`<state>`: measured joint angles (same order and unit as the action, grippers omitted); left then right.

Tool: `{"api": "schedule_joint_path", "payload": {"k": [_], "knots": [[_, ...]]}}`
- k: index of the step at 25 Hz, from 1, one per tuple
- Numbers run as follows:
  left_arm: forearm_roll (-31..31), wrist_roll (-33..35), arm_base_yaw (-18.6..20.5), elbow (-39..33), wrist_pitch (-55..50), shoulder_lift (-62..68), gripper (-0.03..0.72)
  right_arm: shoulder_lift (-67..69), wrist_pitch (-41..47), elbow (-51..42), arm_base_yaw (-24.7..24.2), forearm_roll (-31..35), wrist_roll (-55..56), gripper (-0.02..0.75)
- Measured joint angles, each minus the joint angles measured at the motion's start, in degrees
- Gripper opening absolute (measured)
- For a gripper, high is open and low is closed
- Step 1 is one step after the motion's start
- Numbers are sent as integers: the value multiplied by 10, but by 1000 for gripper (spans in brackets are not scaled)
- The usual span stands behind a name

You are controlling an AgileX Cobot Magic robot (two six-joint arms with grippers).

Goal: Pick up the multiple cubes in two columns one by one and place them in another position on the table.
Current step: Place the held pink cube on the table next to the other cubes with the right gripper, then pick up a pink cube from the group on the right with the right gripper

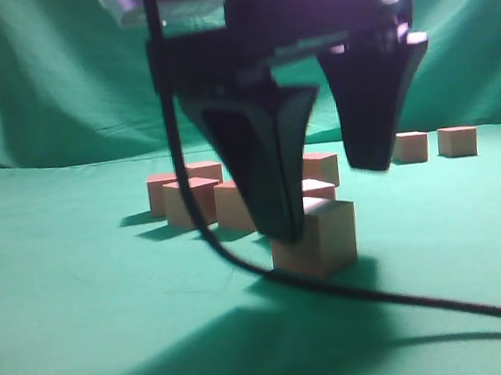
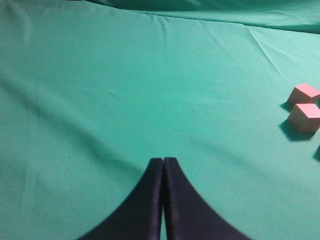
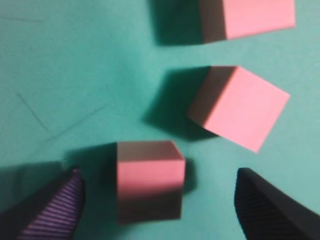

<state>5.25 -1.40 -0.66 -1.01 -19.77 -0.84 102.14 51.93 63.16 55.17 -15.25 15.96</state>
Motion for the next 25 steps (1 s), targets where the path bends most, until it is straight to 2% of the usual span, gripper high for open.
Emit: {"api": "schedule_joint_path", "payload": {"k": [1,4,8,15,17,20,25], "knots": [[0,0,0,0,0,0,0,0,29,18,0,1,0,588],[0,0,0,0,0,0,0,-7,89,67,0,3,-3,573],[0,0,0,0,0,0,0,-48,116,112,0,-14,-17,573],[0,0,0,0,0,0,0,-106,177,132,-5,-153,24,573],[0,0,0,0,0,0,0,-120,178,132,-32,-162,42,573],[0,0,0,0,0,0,0,-125,180,132,-101,-156,55,573],[0,0,0,0,0,0,0,-125,96,132,-220,-93,22,573]]}}
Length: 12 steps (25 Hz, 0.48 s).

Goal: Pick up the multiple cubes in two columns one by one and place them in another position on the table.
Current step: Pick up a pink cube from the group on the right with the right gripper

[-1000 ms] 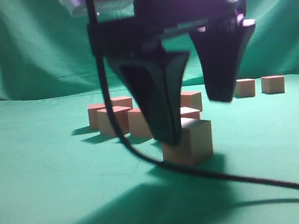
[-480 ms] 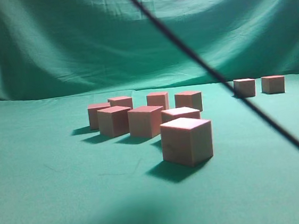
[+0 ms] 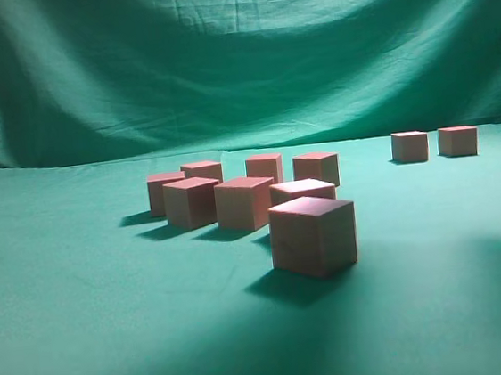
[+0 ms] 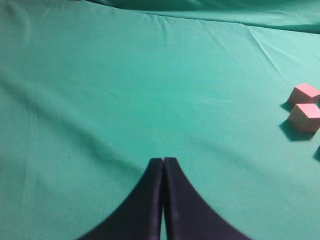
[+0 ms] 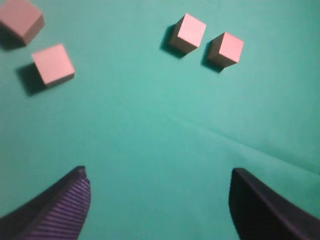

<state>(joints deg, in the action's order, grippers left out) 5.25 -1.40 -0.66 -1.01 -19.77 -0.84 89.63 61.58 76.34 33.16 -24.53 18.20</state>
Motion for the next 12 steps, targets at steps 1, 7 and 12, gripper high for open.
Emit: {"api": "schedule_joint_path", "payload": {"k": [1,7,12], "knots": [[0,0,0,0,0,0,0,0,-23,0,-19,14,-10,573],[0,0,0,0,0,0,0,26,-115,14,-152,137,-75,573],[0,0,0,0,0,0,0,122,-104,83,-195,244,-168,573]]}}
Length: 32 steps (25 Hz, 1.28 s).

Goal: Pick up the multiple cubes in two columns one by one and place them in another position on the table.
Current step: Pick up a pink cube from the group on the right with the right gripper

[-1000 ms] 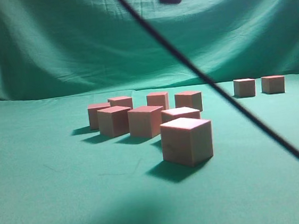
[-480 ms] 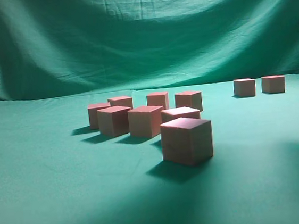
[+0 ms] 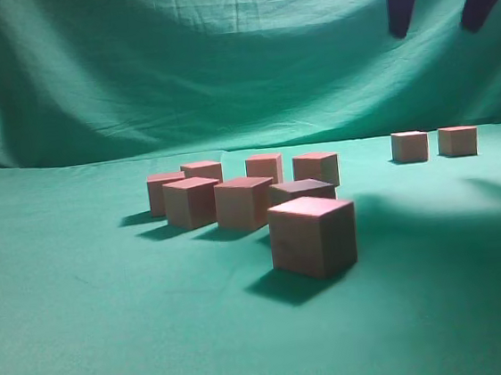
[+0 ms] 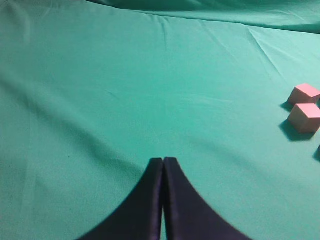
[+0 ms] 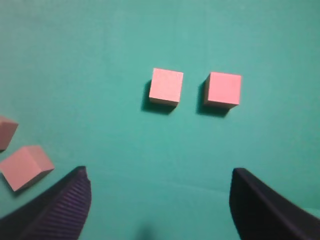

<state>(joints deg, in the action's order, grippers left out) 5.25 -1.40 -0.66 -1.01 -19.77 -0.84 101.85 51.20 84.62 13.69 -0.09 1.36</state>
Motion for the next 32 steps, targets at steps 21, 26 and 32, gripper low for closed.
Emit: {"api": "schedule_joint_path", "payload": {"k": [21,26,32], "knots": [[0,0,0,0,0,0,0,254,5,199,-1,-1,-21,573],[0,0,0,0,0,0,0,270,-3,199,-6,-2,-20,573],[0,0,0,0,0,0,0,277,-13,201,-10,-3,-20,265]]}}
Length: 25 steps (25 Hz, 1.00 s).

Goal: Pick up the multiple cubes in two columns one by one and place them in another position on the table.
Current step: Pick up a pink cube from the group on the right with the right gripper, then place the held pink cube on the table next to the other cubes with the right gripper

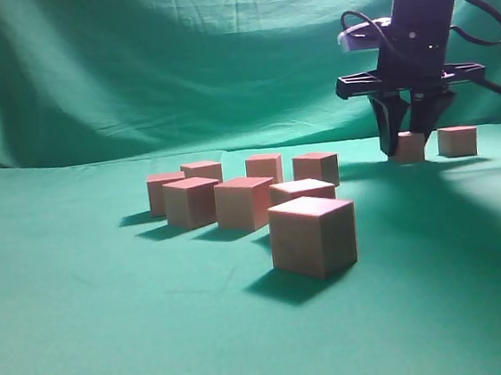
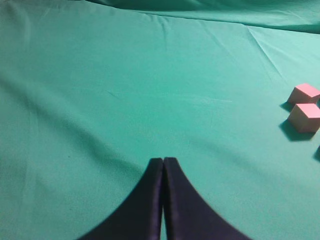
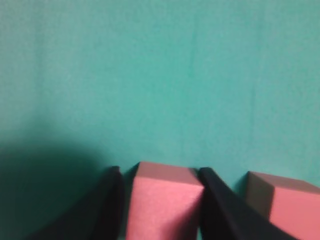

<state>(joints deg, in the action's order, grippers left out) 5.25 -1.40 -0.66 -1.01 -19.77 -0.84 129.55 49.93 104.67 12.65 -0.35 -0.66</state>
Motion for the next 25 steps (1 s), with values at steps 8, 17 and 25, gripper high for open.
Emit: {"api": "schedule_joint_path", "payload": {"k": [8,17,25], "knots": [[0,0,0,0,0,0,0,-25,1,0,4,21,-1,258],[0,0,0,0,0,0,0,-190,126,0,90,27,0,258],[0,0,0,0,0,0,0,-313,172,-93,186,19,17,258]]}}
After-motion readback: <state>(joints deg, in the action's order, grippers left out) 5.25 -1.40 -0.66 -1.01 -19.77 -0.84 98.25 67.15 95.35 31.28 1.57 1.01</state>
